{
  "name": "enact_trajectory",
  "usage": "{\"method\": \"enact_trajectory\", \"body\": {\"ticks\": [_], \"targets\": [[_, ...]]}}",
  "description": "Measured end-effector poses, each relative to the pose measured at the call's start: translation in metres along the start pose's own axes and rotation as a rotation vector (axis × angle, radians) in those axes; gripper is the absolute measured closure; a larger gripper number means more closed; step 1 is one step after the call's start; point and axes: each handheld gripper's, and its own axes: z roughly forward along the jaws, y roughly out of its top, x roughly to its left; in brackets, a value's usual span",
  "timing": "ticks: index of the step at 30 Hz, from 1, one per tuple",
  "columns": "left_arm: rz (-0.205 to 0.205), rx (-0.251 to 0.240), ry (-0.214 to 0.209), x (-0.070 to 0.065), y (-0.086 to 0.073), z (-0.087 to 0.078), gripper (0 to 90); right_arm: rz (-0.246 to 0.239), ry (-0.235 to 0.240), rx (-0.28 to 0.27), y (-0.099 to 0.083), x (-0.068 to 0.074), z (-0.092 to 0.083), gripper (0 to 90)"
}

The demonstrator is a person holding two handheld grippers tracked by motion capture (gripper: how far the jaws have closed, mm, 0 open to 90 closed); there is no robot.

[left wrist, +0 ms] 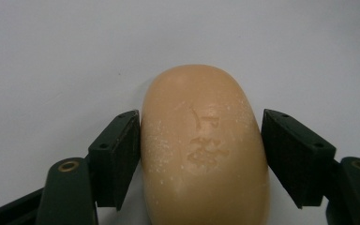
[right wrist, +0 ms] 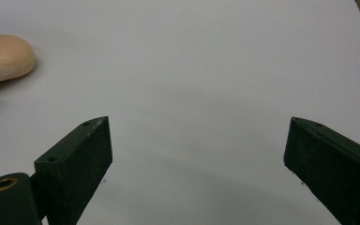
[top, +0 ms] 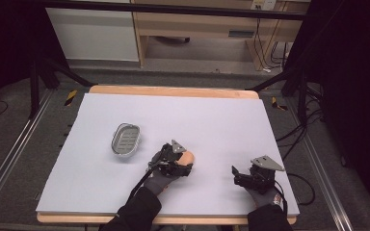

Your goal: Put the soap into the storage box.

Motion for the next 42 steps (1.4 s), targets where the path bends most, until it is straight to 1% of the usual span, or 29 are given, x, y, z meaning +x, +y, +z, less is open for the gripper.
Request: {"method": "enact_trajectory", "body": {"ticks": [8, 11, 17, 20, 22, 23, 24, 26, 30, 32, 34, 37, 42], "targets": [[0.005, 0.015, 0.007, -0.001, 0.001, 0.006, 29.1, 0.003, 0.004, 0.003, 0.000, 0.000, 0.000, 8.3], [0.011, 0.019, 0.013, -0.001, 0.002, 0.006, 29.2, 0.004, 0.005, 0.001, 0.000, 0.000, 0.000, 8.3], [0.009, 0.027, 0.025, -0.004, 0.003, 0.008, 29.7, 0.000, 0.002, 0.004, -0.001, -0.001, 0.001, 8.3], [0.007, 0.030, 0.025, -0.004, 0.003, 0.008, 30.1, 0.008, 0.002, 0.000, 0.000, 0.000, 0.000, 8.3], [0.014, 0.036, 0.033, -0.004, 0.004, 0.008, 30.7, 0.007, 0.002, 0.000, 0.000, -0.001, 0.000, 8.2], [0.008, 0.034, 0.035, -0.004, 0.004, 0.009, 30.8, 0.007, 0.001, 0.002, 0.000, -0.001, 0.000, 8.2], [0.005, 0.041, 0.036, -0.005, 0.005, 0.008, 31.0, 0.006, 0.000, 0.003, -0.001, -0.001, 0.000, 8.3], [0.010, 0.045, 0.038, -0.005, 0.005, 0.008, 31.3, 0.007, 0.001, 0.003, 0.000, -0.001, 0.000, 8.3], [0.015, 0.042, 0.036, -0.005, 0.005, 0.008, 31.4, 0.006, 0.002, 0.003, -0.001, -0.001, 0.000, 8.3], [0.007, 0.040, 0.029, -0.004, 0.005, 0.008, 31.5, 0.007, 0.003, 0.004, -0.001, -0.001, 0.000, 8.2], [0.012, 0.041, 0.027, -0.003, 0.005, 0.008, 31.5, 0.007, 0.003, 0.005, -0.001, -0.001, 0.000, 8.3], [0.016, 0.033, 0.034, -0.003, 0.006, 0.006, 31.6, 0.007, 0.003, 0.003, -0.001, -0.001, 0.000, 8.3], [0.015, 0.009, 0.023, -0.002, 0.008, -0.004, 31.6, 0.007, 0.004, 0.003, -0.001, -0.001, 0.000, 8.3]]}}
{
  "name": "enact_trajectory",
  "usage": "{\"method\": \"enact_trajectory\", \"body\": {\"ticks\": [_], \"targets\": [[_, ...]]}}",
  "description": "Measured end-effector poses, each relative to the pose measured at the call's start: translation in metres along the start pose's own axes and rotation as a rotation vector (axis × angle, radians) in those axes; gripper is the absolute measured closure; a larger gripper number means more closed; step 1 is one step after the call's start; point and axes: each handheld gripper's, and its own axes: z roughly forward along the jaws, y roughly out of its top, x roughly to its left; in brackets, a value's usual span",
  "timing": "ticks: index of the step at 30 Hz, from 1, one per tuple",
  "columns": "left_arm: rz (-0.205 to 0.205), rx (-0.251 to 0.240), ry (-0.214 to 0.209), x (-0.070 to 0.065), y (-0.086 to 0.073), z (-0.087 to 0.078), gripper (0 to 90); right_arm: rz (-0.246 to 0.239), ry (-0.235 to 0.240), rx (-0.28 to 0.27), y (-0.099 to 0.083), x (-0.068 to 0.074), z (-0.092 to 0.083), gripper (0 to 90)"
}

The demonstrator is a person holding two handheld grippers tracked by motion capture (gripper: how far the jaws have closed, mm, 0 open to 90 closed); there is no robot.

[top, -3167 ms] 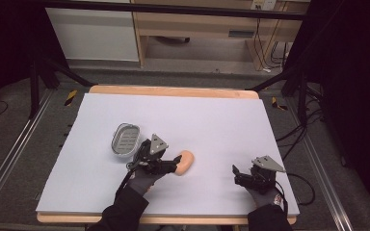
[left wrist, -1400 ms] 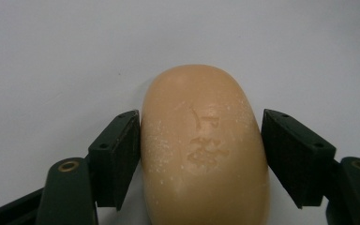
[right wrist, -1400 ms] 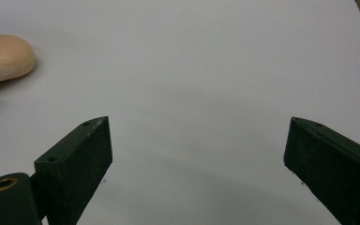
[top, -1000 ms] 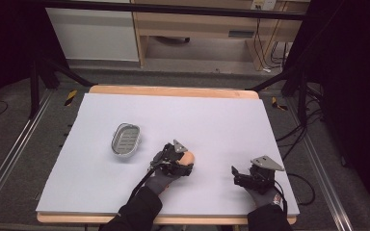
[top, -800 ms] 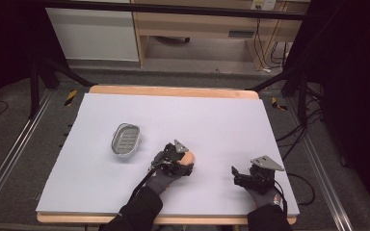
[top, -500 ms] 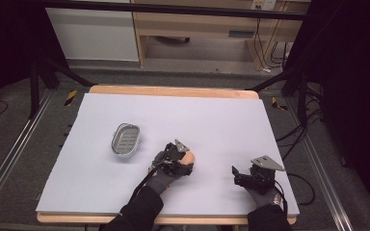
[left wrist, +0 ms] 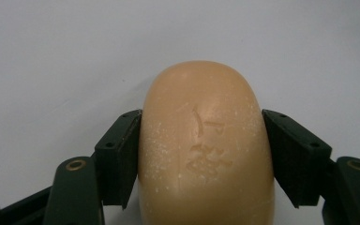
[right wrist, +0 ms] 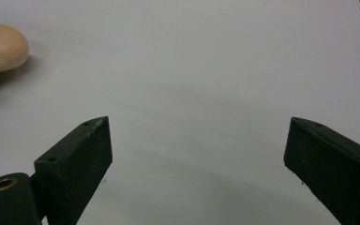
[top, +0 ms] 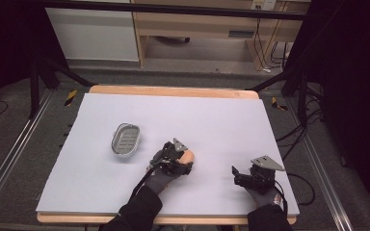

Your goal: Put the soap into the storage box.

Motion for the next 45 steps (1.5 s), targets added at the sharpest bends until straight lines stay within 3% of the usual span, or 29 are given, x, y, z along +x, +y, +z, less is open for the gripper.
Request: {"method": "enact_trajectory", "body": {"ticks": [28, 37, 45], "targets": [[-0.009, -0.083, 0.010, 0.018, -0.001, -0.055, 31.7, 0.006, -0.002, 0.004, -0.001, 0.000, 0.000, 8.2], [-0.017, -0.113, 0.038, 0.036, -0.001, -0.083, 31.7, -0.006, -0.005, 0.004, -0.001, 0.001, 0.001, 8.2], [-0.049, -0.137, 0.070, 0.055, -0.010, -0.104, 31.7, -0.004, -0.009, 0.003, 0.000, 0.001, 0.001, 8.2]]}}
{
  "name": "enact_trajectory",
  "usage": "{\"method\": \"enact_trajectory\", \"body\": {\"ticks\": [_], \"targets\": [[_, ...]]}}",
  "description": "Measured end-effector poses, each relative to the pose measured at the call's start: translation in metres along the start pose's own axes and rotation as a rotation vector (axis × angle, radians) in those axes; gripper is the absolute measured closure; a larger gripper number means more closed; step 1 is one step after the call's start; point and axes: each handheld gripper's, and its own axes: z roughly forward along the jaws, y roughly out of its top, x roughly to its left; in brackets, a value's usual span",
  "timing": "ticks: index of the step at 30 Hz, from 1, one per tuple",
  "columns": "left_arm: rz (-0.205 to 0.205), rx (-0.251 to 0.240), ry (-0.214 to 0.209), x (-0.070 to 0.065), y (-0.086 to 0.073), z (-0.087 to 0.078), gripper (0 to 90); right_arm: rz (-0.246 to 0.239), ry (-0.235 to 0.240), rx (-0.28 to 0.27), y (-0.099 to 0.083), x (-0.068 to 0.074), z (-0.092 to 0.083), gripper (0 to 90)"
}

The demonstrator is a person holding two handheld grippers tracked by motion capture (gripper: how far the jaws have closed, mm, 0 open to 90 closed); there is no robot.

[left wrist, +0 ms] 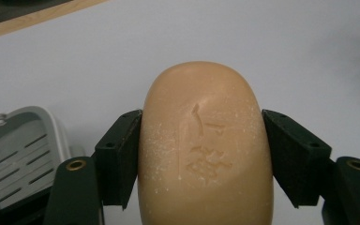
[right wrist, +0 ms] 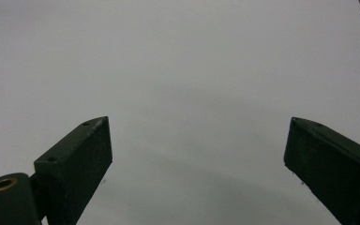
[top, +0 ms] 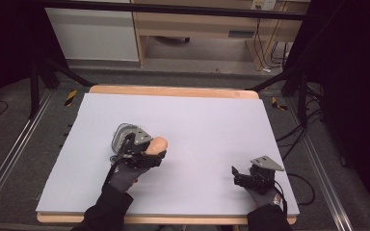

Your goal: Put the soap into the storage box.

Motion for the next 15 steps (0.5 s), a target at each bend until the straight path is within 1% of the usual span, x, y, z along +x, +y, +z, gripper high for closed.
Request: {"method": "enact_trajectory", "body": {"ticks": [2, 7, 8, 13, 15], "targets": [[-0.016, -0.007, 0.005, 0.005, -0.002, -0.003, 31.7, -0.002, 0.000, 0.001, 0.000, 0.000, 0.000, 8.2], [-0.017, -0.009, 0.025, 0.017, -0.006, -0.012, 31.7, -0.003, 0.000, 0.002, 0.000, 0.000, 0.000, 8.2], [-0.032, -0.020, 0.029, 0.019, -0.008, -0.014, 31.7, -0.003, -0.001, -0.001, 0.000, 0.000, 0.000, 8.2], [-0.047, -0.028, 0.046, 0.032, -0.013, -0.023, 31.7, -0.004, 0.002, 0.002, 0.000, 0.001, 0.000, 8.2], [-0.064, -0.039, 0.054, 0.037, -0.014, -0.026, 31.7, -0.009, 0.000, -0.003, 0.001, 0.001, 0.000, 8.2]]}}
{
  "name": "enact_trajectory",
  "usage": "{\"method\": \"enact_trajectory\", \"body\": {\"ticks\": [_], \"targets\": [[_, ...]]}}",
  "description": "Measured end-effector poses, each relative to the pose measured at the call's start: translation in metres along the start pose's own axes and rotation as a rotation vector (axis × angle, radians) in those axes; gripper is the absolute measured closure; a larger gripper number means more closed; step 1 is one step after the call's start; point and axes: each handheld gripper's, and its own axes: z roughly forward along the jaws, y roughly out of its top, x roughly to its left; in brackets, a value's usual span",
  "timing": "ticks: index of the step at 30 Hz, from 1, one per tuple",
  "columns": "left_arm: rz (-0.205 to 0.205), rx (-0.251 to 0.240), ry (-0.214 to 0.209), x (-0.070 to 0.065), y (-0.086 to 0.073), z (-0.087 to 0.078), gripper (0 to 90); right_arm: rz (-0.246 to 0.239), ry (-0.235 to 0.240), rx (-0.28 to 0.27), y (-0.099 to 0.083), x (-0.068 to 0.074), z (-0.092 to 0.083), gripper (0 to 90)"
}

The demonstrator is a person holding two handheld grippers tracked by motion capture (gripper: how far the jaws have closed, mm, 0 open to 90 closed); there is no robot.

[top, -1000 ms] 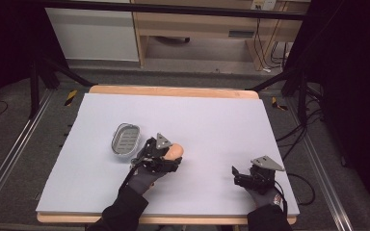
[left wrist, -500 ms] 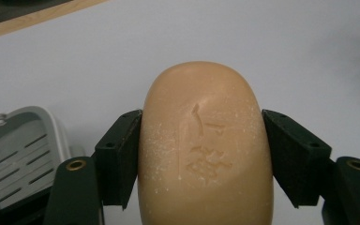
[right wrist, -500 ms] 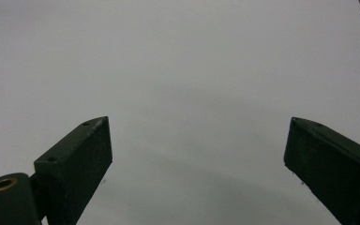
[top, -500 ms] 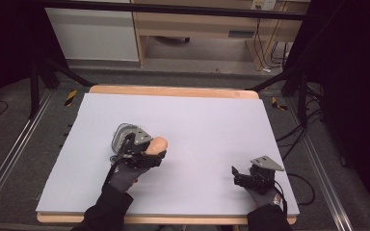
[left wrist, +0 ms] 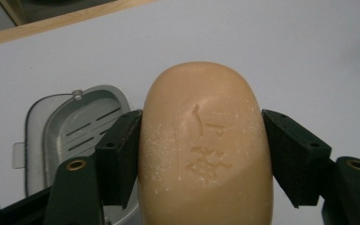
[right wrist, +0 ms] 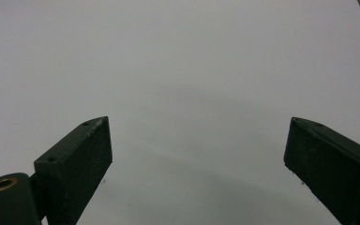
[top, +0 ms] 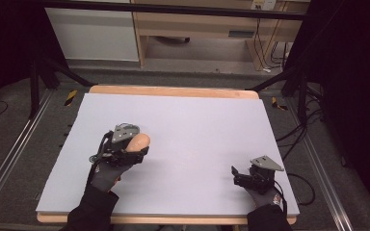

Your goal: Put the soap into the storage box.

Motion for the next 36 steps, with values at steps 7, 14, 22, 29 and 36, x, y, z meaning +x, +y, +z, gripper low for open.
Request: {"method": "enact_trajectory", "body": {"ticks": [7, 14, 22, 29, 36], "targets": [[-0.033, -0.017, 0.036, 0.021, 0.001, -0.010, 31.7, -0.005, 0.004, 0.004, 0.000, 0.002, 0.001, 8.2], [-0.059, -0.034, 0.052, 0.032, 0.005, -0.011, 31.8, -0.007, 0.007, 0.000, 0.001, 0.002, 0.001, 8.2], [-0.074, -0.014, 0.071, 0.043, 0.007, 0.000, 31.8, -0.008, 0.005, 0.001, 0.001, 0.002, 0.001, 8.1], [-0.089, 0.014, 0.087, 0.054, 0.003, 0.014, 31.8, -0.005, -0.001, -0.010, 0.003, 0.002, 0.000, 8.0], [-0.094, 0.041, 0.097, 0.057, 0.001, 0.031, 31.7, -0.007, 0.003, -0.006, 0.003, 0.002, 0.002, 8.0]]}}
